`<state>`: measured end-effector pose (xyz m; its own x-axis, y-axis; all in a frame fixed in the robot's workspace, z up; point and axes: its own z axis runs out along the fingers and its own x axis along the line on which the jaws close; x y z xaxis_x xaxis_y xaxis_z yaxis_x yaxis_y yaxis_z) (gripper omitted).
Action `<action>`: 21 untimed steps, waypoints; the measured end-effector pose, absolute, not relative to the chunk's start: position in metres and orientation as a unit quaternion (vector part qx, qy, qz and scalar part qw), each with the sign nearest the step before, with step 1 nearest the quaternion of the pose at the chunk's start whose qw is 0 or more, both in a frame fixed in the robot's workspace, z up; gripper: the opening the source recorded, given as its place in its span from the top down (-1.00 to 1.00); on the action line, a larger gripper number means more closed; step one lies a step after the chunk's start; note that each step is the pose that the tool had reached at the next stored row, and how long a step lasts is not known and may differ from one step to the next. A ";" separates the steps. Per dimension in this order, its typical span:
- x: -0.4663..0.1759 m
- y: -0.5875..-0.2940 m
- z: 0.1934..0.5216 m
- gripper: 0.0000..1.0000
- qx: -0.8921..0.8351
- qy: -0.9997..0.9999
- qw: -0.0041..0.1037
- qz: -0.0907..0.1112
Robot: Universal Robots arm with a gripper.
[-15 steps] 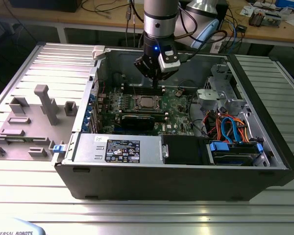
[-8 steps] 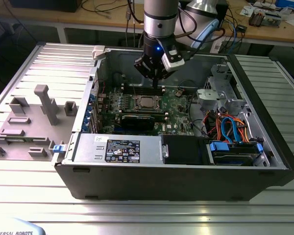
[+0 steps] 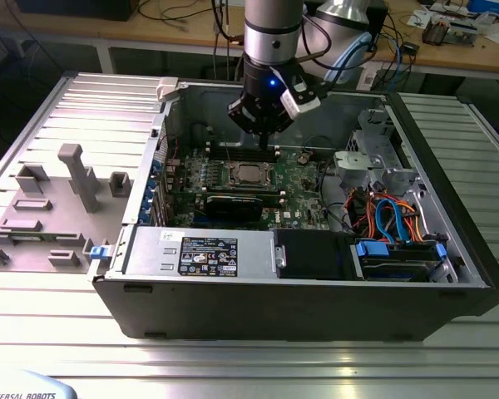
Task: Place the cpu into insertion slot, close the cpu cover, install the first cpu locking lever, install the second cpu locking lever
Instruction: 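Install the first cpu locking lever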
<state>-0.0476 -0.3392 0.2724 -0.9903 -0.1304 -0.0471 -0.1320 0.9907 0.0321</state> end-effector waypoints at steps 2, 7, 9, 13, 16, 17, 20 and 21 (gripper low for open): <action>-0.048 -0.339 0.272 0.79 -0.085 0.996 0.022 0.018; -0.048 -0.339 0.272 0.79 -0.148 0.989 0.021 0.019; -0.048 -0.339 0.272 0.79 -0.152 0.988 0.021 0.020; -0.048 -0.339 0.272 0.79 -0.152 0.988 0.021 0.020; -0.048 -0.339 0.272 0.79 -0.153 0.988 0.021 0.020; -0.048 -0.339 0.272 0.79 -0.153 0.988 0.021 0.020; -0.048 -0.339 0.272 0.79 -0.153 0.988 0.021 0.020; -0.048 -0.339 0.272 0.79 -0.154 0.988 0.021 0.020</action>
